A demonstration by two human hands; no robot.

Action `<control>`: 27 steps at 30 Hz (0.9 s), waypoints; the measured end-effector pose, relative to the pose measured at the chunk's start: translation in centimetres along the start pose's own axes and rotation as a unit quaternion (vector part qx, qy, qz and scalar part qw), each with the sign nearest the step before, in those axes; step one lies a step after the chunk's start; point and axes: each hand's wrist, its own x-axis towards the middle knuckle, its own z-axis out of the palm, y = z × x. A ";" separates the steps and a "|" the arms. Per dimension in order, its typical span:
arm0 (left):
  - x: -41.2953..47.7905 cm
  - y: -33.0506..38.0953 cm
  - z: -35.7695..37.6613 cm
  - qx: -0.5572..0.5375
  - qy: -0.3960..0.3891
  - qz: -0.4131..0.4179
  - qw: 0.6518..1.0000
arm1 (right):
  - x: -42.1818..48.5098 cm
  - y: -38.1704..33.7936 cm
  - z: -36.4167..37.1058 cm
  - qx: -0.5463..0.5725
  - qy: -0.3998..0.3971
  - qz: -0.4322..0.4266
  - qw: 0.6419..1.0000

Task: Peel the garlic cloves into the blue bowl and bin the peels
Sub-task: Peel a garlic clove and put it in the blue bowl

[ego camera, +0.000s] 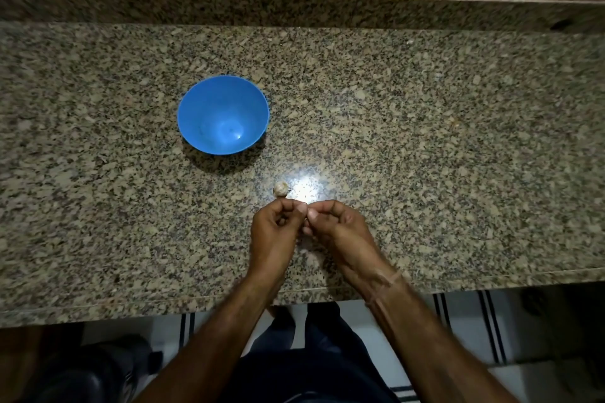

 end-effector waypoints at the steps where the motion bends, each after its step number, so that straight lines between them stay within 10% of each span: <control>1: -0.1 0.2 0.1 0.003 0.004 -0.001 1.000 | -0.1 0.1 -0.1 -0.037 0.005 -0.041 0.998; 6: -0.4 0.8 0.5 0.088 0.015 0.023 0.996 | -0.2 -0.1 -0.1 -0.239 0.066 -0.218 0.944; 18: -0.3 0.3 0.6 0.317 0.004 0.194 0.928 | 0.5 0.7 -0.6 -0.326 0.067 -0.224 0.916; 27: -0.1 0.4 0.5 0.293 -0.045 0.146 0.944 | 0.7 0.4 -1.1 -0.440 0.060 -0.324 0.835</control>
